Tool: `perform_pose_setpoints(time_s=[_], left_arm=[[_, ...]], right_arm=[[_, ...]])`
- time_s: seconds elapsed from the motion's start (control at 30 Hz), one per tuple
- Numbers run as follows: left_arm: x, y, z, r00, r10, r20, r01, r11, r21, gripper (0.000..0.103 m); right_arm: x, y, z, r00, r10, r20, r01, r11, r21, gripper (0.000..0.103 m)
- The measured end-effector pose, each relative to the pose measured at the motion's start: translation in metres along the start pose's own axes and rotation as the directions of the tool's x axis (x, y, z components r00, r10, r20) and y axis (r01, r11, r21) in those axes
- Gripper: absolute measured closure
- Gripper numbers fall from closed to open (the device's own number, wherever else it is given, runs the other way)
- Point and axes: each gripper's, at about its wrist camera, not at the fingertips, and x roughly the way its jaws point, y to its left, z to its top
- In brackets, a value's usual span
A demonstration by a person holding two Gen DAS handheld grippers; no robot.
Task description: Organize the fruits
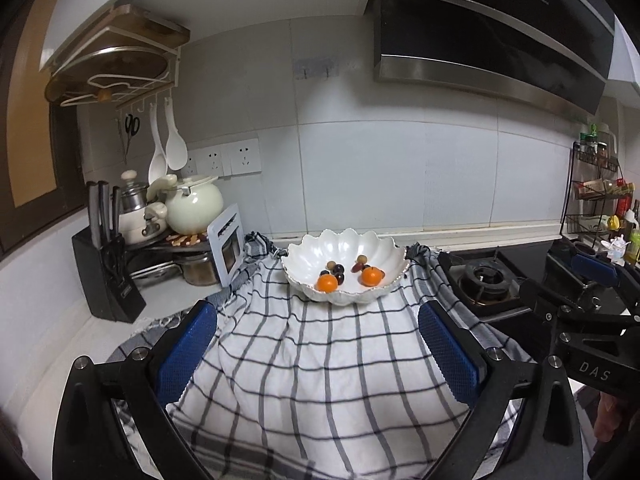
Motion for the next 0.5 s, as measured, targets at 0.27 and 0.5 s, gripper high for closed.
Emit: perform_pose_setpoints(time_s=[0.27, 0.5], left_arm=[[-0.028, -0.003, -0.011, 1.0, -0.007, 0.011, 0.007, 1.0, -0.003, 0.0], [-0.044, -0.01, -0.015, 0.999, -0.022, 0.026, 0.022, 1.0, 0.007, 0.0]], right_arm=[[-0.03, -0.002, -0.015, 1.0, 0.009, 0.002, -0.009, 1.0, -0.001, 0.016], [-0.045, -0.006, -0.021, 1.0, 0.005, 0.005, -0.005, 1.0, 0.005, 0.016]])
